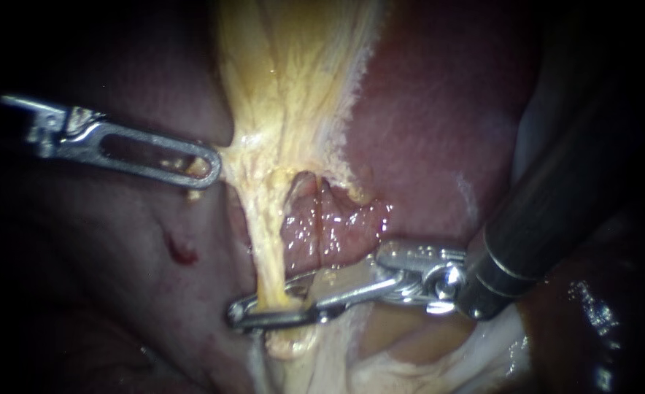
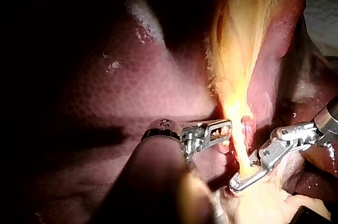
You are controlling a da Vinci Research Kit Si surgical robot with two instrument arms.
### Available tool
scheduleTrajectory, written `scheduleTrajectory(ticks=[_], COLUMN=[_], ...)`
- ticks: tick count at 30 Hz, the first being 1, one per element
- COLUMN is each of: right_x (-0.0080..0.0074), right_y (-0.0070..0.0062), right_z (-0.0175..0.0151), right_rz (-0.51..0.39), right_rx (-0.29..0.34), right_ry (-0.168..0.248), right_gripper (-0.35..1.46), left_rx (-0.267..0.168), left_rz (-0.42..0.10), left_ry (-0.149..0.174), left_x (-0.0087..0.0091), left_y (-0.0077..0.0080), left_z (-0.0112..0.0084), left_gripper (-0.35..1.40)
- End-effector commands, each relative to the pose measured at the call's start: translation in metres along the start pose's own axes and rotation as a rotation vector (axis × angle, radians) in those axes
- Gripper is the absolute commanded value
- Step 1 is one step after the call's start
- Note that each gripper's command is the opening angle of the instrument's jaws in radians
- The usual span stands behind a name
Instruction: Going back second clip left tube
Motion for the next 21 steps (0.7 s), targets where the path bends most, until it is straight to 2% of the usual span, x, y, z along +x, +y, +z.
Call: scheduleTrajectory(ticks=[1,8,9,12,16,21], right_x=[0.0,-0.0003,-0.0003,-0.0005,-0.0005,-0.0003], right_y=[0.0,-0.0002,-0.0002,-0.0003,-0.0004,-0.0006], right_z=[0.0,-0.0001,-0.0001,0.0,0.0002,0.0007], right_rz=[0.0,0.009,0.01,0.007,0.001,-0.035], right_rx=[0.0,-0.01,-0.011,-0.051,-0.061,-0.085], right_ry=[0.0,0.002,-0.001,0.036,0.047,0.059], right_gripper=[-0.35,-0.35,-0.19,0.33,0.45,0.5], left_rx=[0.0,0.0,0.0,0.0,0.0,0.0], left_rz=[0.0,0.0,0.001,0.001,0.001,0.001], left_ry=[0.0,0.0,0.0,0.0,0.0,0.0], left_x=[0.0,0.0,0.0,0.0001,0.0001,0.0001], left_y=[0.0,0.0,0.0,0.0,0.0,0.0], left_z=[0.0,0.0,0.0,0.0,0.0,0.0], left_gripper=[-0.35,-0.35,-0.35,-0.35,-0.35,-0.35])
